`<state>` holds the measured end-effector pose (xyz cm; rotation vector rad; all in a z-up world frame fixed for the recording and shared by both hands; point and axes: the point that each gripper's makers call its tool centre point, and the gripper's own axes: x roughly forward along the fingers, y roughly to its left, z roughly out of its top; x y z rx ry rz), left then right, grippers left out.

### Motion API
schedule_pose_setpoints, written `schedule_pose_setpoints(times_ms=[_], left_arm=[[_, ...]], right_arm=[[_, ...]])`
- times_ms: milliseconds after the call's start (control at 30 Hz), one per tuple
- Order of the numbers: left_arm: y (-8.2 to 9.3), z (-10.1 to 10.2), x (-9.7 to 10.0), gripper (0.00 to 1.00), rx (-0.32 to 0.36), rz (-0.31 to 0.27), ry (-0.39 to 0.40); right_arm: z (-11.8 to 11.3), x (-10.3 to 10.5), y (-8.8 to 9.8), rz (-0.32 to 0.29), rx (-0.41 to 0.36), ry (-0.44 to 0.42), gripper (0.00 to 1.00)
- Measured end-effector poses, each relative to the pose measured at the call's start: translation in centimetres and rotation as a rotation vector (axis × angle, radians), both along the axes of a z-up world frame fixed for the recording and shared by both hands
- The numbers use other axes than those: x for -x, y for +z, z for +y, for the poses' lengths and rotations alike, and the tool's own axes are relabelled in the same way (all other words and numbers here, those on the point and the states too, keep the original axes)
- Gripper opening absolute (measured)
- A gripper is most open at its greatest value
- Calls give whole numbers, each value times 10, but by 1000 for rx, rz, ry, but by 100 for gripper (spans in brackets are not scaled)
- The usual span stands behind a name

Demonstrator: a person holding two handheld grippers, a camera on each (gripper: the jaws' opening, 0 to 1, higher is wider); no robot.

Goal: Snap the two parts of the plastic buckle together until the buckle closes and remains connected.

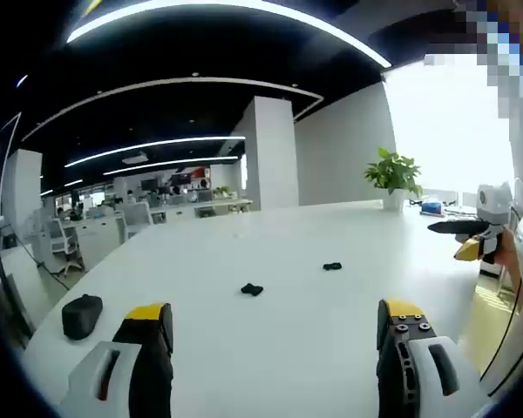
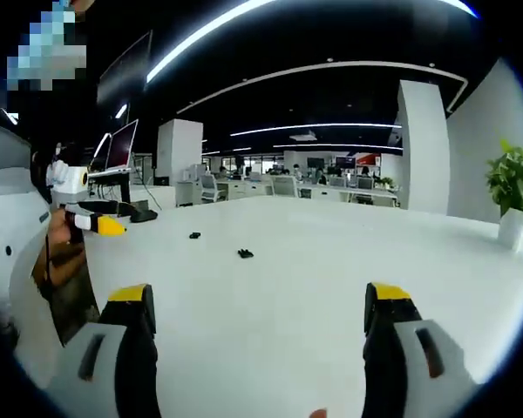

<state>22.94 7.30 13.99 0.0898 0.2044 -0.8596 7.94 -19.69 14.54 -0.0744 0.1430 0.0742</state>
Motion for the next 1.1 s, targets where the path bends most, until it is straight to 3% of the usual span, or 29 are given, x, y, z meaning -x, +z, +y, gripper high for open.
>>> schedule_pose_setpoints(times_ms=[767, 1100], left_arm=[[-1, 3, 1, 99, 60, 20, 10], [0, 0, 3, 99, 69, 15, -4]], right_arm=[[-3, -37, 10, -50, 2, 92, 100], [-14, -54, 29, -85, 15, 135, 100]])
